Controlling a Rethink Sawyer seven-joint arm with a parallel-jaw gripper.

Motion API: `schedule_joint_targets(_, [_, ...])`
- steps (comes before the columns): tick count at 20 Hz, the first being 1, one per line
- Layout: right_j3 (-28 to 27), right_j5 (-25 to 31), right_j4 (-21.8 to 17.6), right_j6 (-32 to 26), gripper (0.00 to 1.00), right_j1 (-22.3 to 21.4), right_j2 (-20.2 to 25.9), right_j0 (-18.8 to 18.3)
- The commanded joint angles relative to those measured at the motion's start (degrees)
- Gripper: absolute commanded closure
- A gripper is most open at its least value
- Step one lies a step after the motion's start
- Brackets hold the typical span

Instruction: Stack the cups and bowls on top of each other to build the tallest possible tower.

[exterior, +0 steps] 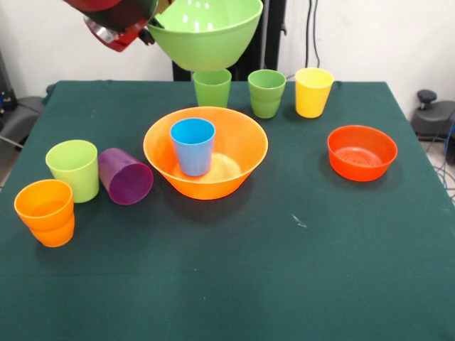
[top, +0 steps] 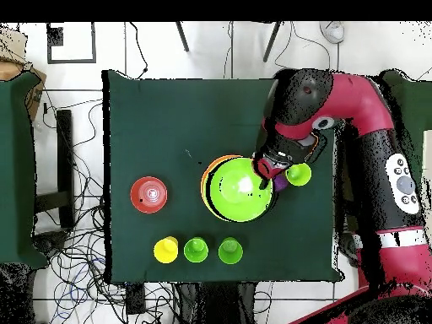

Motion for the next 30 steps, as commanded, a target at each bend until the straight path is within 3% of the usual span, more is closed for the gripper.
schedule_joint_targets(1, [-4.01, -1.19, -3.96, -18.0, 1.0, 3.46, -3.07, 2.15])
schedule_joint_targets(10, [-3.58, -1.91, -2.34, -20.25, 1.0, 3.53, -1.37, -0.14])
schedule_joint_targets(20, [-13.5, 4.71, -3.56, -22.12, 1.0, 5.8, -1.19, 4.91])
schedule_joint_targets(24, [-15.27, 3.99, -5.05, -23.32, 1.0, 6.55, -1.73, 6.11])
schedule_joint_targets(30, [-14.37, 0.66, -4.04, -21.97, 1.0, 7.03, -2.05, 5.87])
